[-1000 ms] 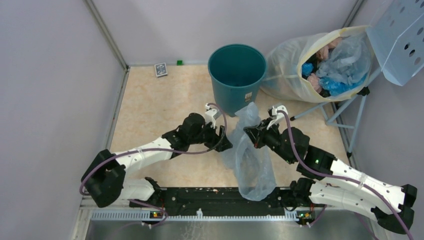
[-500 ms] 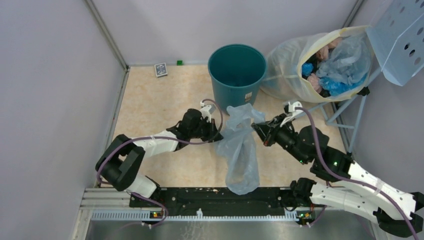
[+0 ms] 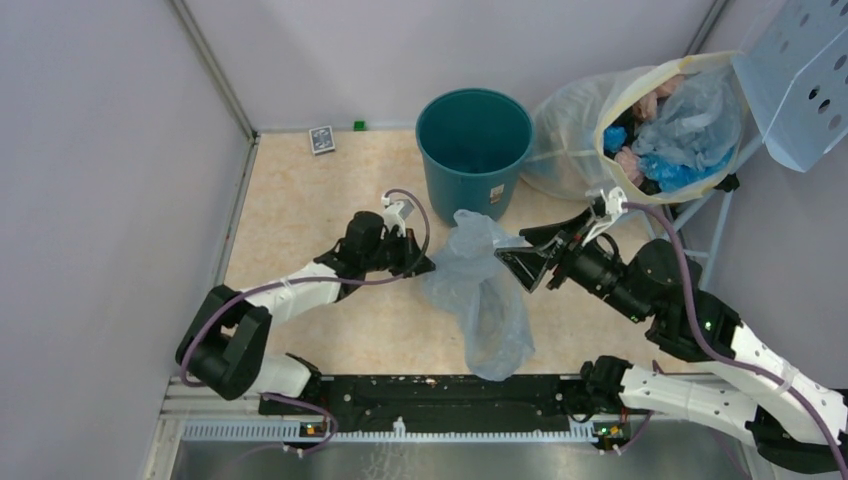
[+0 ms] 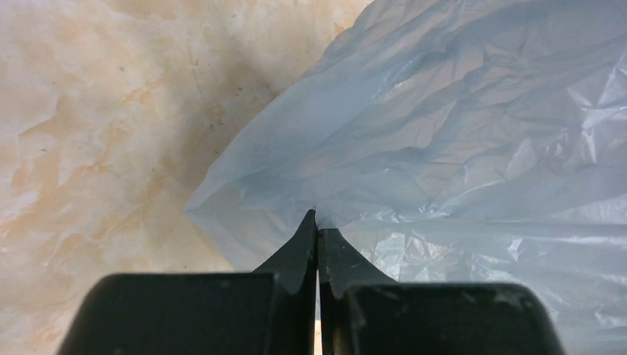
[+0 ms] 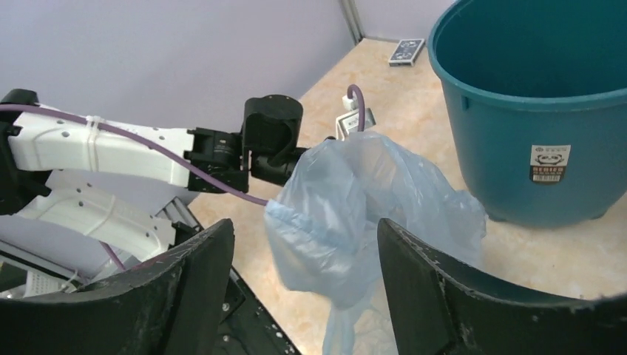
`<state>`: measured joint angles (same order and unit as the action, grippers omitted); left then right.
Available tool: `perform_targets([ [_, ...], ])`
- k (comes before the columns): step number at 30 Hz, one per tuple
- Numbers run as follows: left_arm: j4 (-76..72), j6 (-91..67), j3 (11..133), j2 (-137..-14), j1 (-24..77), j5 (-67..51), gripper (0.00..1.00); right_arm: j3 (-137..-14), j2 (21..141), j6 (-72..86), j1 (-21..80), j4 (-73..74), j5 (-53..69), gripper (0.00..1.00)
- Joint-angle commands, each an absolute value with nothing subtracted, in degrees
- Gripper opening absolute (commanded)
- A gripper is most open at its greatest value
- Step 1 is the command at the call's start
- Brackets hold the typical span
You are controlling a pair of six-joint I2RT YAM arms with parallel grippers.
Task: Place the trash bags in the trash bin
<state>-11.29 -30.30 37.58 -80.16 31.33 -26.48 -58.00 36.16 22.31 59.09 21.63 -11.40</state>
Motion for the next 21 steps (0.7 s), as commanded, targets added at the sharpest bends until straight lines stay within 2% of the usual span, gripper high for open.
perform_targets([
  [1,-9.03,-31.86,39.10,-75.76,30.32,-26.55,0.00,-60.21,40.03,21.71,58.89,25.34,-11.95,0.72],
  [11,-8.00,-32.59,37.71,-79.89,27.74,-31.24,0.00,-48.67,26.11,25.86,58.90,28.35,-16.57,0.87],
  [16,-8.60,-32.91,38.04,-82.27,27.10,-32.94,0.00,-43.28,21.91,28.48,58.91,29.48,-16.48,0.87],
  [21,-8.78,-33.46,38.52,-82.26,26.77,-34.53,0.00,-38.88,25.36,29.80,58.89,28.45,-18.01,0.80],
])
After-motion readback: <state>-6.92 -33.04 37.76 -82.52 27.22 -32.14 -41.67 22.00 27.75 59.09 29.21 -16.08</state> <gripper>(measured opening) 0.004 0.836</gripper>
